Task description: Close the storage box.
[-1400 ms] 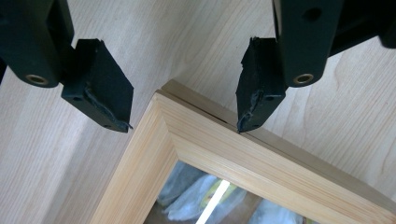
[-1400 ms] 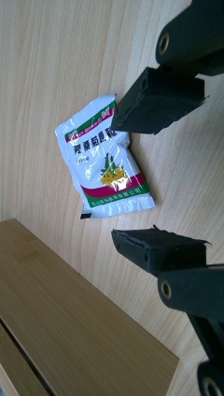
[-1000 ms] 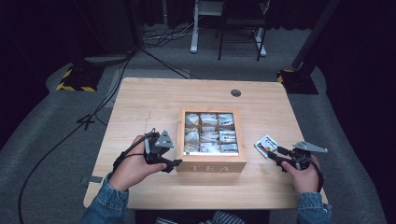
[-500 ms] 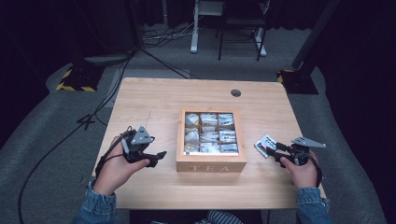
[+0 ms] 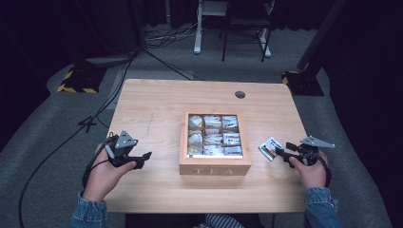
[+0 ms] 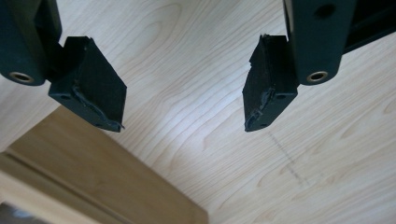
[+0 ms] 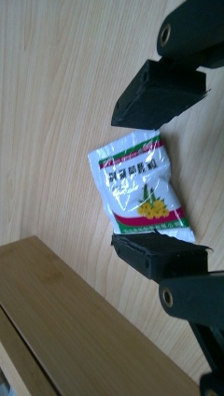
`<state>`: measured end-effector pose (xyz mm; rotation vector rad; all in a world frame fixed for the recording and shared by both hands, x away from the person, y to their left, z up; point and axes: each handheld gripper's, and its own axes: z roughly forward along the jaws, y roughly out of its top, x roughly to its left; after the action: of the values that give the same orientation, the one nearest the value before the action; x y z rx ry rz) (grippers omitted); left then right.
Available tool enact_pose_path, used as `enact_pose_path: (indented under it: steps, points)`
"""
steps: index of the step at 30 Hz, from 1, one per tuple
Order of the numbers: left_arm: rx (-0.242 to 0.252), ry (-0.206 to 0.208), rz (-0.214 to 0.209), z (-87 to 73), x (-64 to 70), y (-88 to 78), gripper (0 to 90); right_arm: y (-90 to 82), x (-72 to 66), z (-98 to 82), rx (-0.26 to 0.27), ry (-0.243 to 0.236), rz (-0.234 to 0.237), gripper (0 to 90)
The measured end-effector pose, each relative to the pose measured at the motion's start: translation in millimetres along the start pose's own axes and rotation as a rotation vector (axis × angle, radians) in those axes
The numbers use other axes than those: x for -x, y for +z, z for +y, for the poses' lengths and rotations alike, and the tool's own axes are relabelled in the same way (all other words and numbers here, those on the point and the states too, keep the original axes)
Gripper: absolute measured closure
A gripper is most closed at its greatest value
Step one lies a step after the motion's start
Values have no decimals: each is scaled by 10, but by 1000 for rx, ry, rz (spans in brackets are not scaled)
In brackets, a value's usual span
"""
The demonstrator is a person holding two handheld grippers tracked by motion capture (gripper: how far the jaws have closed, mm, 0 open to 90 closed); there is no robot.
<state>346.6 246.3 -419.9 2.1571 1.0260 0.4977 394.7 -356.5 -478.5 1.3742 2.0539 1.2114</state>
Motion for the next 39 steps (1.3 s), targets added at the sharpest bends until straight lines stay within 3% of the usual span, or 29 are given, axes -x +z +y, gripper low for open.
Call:
enact_pose_path:
  steps: [11,17,21,30,39]
  points:
    - [-63,-98,48,-235,-281,246,294,-63,155,-95,-21,17,-40,365]
    - [-95,-141,116,-319,-370,336,294,-54,197,-143,-37,15,-54,362]
    - [-96,-187,115,-380,-423,400,294,-34,212,-182,-51,12,-69,359]
    - [-128,-204,151,-516,-504,562,293,10,233,-240,-71,9,-75,347]
    - [-53,-229,133,-591,-565,614,233,27,217,-237,-94,-25,-96,323]
